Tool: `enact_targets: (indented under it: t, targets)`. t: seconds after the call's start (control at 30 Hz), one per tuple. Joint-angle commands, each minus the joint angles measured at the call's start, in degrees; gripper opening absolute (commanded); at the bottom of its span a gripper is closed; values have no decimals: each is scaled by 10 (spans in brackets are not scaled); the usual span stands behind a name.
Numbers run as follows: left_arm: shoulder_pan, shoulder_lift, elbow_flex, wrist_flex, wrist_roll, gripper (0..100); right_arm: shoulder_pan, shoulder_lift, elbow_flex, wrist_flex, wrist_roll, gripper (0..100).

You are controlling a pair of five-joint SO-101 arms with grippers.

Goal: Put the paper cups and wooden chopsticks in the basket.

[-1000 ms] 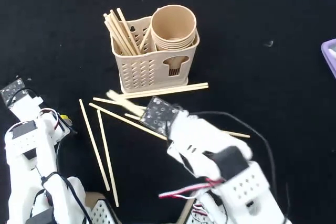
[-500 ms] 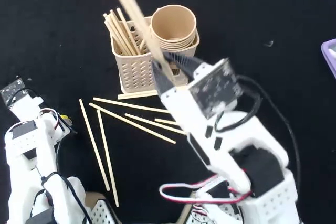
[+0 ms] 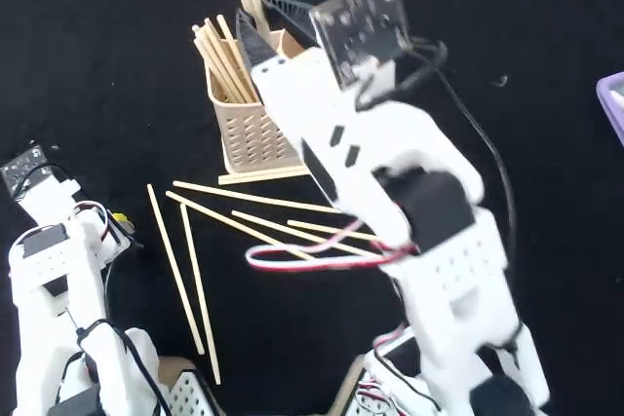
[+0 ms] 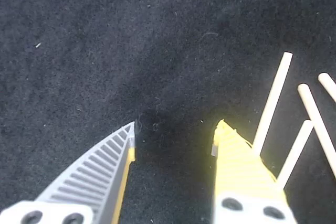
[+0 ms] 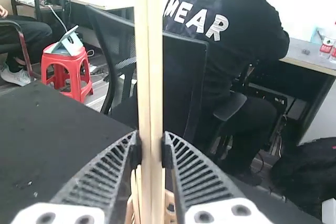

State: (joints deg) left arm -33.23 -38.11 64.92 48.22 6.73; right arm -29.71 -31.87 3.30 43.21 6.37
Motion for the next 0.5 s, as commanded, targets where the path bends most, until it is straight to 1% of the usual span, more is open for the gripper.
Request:
enact_targets:
  t: [0.0,0.2,0.23,0.4,0.47]
  targets:
    - [-4,-12,-4,-7,-3,242,7,25,-31,-67,-5,11]
    - [-4,-12,-4,-6,-3,242,7,32,-29,-113,-7,11]
    - [-4,-12,-4,-6,-3,242,7,32,-29,-121,-17,11]
    - [-4,-12,-4,-5,-3,242,11,30,-15,-134,-120,11]
    - [-4,-12,-4,-4,-3,242,11,30,2,-136,-149,11]
